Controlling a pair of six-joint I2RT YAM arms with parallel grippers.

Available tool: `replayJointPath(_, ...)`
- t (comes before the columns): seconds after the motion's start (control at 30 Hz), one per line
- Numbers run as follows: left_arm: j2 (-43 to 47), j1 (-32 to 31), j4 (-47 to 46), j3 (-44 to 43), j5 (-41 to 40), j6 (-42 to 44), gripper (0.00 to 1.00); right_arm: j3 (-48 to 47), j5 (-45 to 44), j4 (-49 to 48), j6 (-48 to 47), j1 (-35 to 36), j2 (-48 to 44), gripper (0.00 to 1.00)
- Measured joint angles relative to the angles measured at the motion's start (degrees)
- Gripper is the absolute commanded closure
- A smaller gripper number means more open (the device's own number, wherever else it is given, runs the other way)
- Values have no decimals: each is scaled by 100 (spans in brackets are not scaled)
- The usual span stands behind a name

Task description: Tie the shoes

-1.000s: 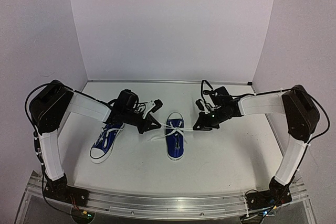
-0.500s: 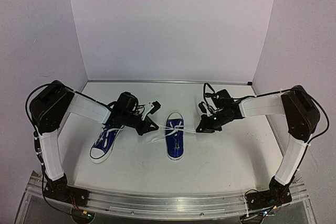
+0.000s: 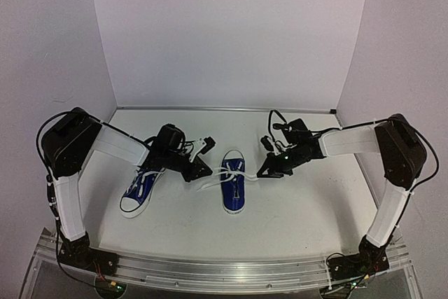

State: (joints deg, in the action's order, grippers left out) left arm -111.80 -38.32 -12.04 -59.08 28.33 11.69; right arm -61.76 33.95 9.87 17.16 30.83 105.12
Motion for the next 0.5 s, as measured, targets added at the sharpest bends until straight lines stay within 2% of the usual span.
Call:
replayJointPath(0.1,56,-28,-90,90,-14,116,68,-49,239,2,-59,131,0,100)
replayJointPath(0.2,246,-37,-203,315,-54,237,57,-83,421,0,-106,239,0,89)
replayJointPath(0.27,465,-42,-258,487,-96,361,53,-83,497,36,-141,280,-2,78)
replayJointPath(0.4,826,-78,-342,622,-169,574,51,-79,532,176,-312,275,-66,60)
replayJointPath(0.5,968,-200,-346,626,-257,837,54,9,521,247,-378,186,-251,57)
